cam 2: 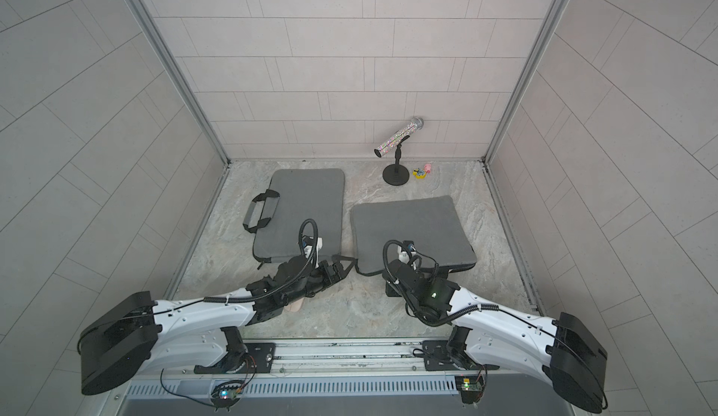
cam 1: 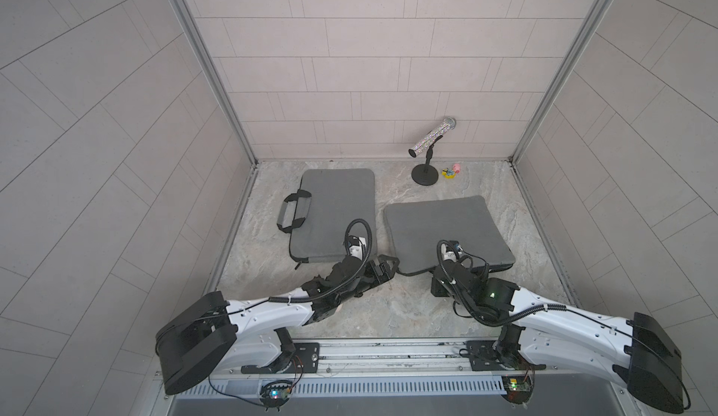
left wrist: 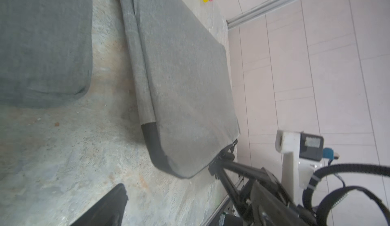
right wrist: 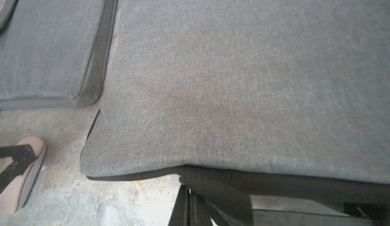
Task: Put the mouse into the laptop bag
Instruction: Zip the zipper on the zippered laptop bag.
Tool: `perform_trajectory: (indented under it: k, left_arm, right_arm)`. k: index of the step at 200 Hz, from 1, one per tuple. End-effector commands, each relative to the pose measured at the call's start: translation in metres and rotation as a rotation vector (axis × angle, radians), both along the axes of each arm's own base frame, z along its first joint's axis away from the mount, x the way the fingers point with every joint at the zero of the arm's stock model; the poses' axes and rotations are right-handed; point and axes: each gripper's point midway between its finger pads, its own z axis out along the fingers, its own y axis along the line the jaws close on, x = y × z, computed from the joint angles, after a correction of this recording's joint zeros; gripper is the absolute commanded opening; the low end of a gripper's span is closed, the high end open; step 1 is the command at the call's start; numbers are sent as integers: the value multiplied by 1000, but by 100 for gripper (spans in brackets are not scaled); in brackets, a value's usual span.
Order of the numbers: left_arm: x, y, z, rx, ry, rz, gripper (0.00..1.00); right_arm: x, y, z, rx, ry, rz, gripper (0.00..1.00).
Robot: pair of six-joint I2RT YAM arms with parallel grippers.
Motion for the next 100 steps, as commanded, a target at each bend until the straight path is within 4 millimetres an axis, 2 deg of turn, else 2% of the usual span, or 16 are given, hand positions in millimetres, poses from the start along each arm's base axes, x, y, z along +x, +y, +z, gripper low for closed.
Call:
perform_trajectory:
  k: [1,26,36,48,52,65,80,93,100]
  left_arm:
    - [9,-7,-4,-44,8,41,97]
    - [16,-28,-14,-69,26,21,96]
    - [21,-34,-21,-57,37,21,91]
    - [29,-40,-28,-44,39,30,77]
    - [32,-41,-31,-36,42,32,69]
    - [42,-44,-35,-26,52,30,36]
    - [54,-38,-40,-2,67,47,12]
    - [63,-31,-40,4,66,64,0]
    - [68,-24,-41,13,72,77,0]
  right_arm:
    - [4,19,29,107,-75,14,0]
    - [-1,29,30,121,-78,44,0]
    - [-3,32,30,124,-78,52,0]
    - [-4,32,29,118,-78,56,0]
    - [-4,31,27,114,-77,54,0]
    - [-5,26,21,86,-70,41,0]
    - [-5,13,12,48,-65,0,0]
    - [-6,2,2,19,-57,-32,0]
    - [-7,-6,-2,-4,-52,-52,0]
